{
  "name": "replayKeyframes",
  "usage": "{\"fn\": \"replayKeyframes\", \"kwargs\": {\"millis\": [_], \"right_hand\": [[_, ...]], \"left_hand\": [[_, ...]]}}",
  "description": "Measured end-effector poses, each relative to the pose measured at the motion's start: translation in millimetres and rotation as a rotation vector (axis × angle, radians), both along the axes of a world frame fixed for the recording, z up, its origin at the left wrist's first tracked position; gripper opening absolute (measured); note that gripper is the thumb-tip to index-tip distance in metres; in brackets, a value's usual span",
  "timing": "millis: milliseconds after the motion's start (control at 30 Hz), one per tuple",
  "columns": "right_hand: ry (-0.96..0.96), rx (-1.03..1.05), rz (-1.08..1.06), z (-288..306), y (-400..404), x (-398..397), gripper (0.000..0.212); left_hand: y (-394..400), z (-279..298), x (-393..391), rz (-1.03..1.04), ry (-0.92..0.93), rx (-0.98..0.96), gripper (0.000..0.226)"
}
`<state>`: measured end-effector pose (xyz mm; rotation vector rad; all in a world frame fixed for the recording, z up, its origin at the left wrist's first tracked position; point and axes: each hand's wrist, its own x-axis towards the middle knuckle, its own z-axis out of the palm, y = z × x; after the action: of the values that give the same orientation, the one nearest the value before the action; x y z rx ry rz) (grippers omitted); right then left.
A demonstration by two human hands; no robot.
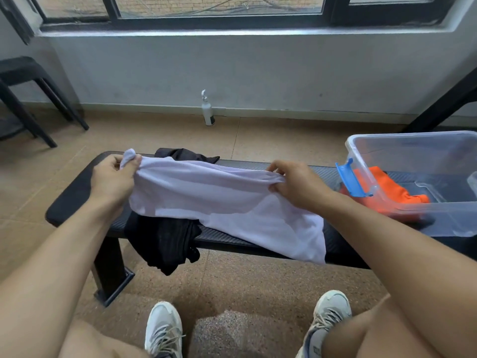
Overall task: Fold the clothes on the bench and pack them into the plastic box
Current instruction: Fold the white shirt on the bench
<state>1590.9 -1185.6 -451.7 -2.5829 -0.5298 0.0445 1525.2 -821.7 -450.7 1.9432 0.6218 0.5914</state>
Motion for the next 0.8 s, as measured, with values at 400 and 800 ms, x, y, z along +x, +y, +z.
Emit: {"fn": "replayKeyframes", "kwargs": {"millis": [400,800], "right_hand": [[0.373,-0.243,0.293,28.0,-9.4,-3.2,0.028],[0.546,-0.266,0.201,34.0,-9.9,-10.7,0.037]], "left_hand": [[10.8,7.8,-2.9,-0.022,-0.005,0.002,0.024],[13.3,1.1,-7.1,0.101,0.018,-0.019,0.018]]}}
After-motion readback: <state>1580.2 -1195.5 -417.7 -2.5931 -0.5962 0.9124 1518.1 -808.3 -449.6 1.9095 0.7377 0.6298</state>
